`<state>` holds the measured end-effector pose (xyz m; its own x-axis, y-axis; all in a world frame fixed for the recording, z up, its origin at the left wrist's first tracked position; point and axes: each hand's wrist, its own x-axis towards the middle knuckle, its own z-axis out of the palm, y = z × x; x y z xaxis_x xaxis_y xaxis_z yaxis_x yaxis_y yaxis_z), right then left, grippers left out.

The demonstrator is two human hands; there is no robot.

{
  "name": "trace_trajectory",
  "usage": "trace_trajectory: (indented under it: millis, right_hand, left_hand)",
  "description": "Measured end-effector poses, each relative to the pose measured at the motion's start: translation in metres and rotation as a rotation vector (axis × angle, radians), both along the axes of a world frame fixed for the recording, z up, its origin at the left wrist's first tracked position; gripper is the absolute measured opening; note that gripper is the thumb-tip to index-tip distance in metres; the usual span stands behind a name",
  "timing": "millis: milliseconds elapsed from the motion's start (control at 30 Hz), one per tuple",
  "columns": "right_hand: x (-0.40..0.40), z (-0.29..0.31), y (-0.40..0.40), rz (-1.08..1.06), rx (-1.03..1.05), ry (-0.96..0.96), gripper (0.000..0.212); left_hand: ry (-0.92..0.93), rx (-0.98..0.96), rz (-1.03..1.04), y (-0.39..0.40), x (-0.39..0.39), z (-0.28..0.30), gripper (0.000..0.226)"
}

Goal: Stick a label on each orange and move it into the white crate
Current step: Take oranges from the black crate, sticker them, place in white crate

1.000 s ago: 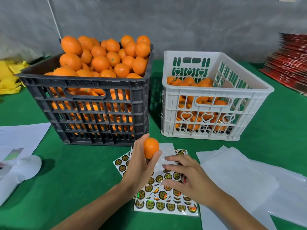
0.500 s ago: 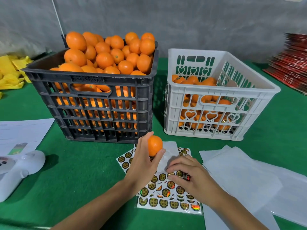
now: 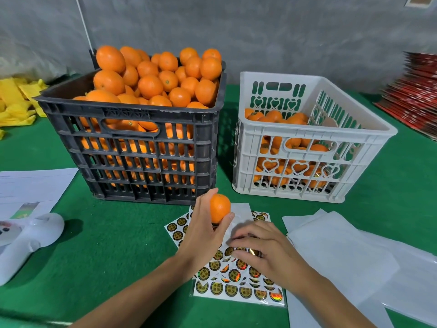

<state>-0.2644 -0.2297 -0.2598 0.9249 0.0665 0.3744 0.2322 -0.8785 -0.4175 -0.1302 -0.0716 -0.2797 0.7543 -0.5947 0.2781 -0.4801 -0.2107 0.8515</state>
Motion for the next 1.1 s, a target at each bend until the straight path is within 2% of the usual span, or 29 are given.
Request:
trace_trajectory:
  millis: [133,267,333,400,467,533,667,733,833,933,1000,1100]
  right_hand:
    - [0.002,0.001,0.007,-0.014,0.335,0.080,0.015]
    - [0.005,0.005,0.013,-0.048,0.493,0.163,0.006]
    - [0.005,0.011,0.015,-0.133,0.717,0.163,0.011]
    - [0.009,0.016,0.011,-0.300,0.910,0.081,0.012]
    - [0.020,0.024,0.006,-0.472,0.834,-0.095,0.011]
    - [0.034,0.033,0.008,-0.546,0.622,-0.242,0.009]
    - [0.050,0.029,0.029,-0.476,0.090,-0.293,0.013]
    - [0.049,0.022,0.035,-0.347,0.046,-0.298,0.018]
    - [0.043,0.022,0.038,-0.237,-0.040,-0.249,0.041]
    - [0.042,0.033,0.043,-0.291,-0.213,-0.327,0.049]
    - [0.044,0.051,0.042,-0.354,-0.232,-0.398,0.052]
    - [0.054,0.087,0.028,-0.406,-0.194,-0.566,0.053]
  left_hand:
    - [-0.005,0.004,0.004,0.000,-0.001,0.001,0.062]
    - [-0.009,0.009,-0.003,0.000,-0.001,0.001,0.064]
    - [0.001,0.014,-0.005,0.000,-0.001,0.002,0.064]
    - [0.000,0.033,-0.002,0.000,-0.001,0.002,0.065]
    - [-0.010,0.042,-0.007,0.000,-0.002,0.003,0.065]
    - [-0.016,0.052,-0.016,-0.001,-0.002,0.005,0.067]
    - [0.011,0.037,-0.010,-0.001,-0.002,0.003,0.072]
    - [0.037,0.009,-0.007,0.000,-0.001,0.003,0.077]
    - [0.031,-0.069,0.009,-0.001,-0.001,0.014,0.075]
    - [-0.145,-0.108,0.084,-0.002,0.002,0.030,0.073]
    - [-0.216,-0.149,0.049,-0.003,0.006,0.051,0.071]
    - [-0.430,-0.230,-0.017,-0.015,0.011,0.101,0.080]
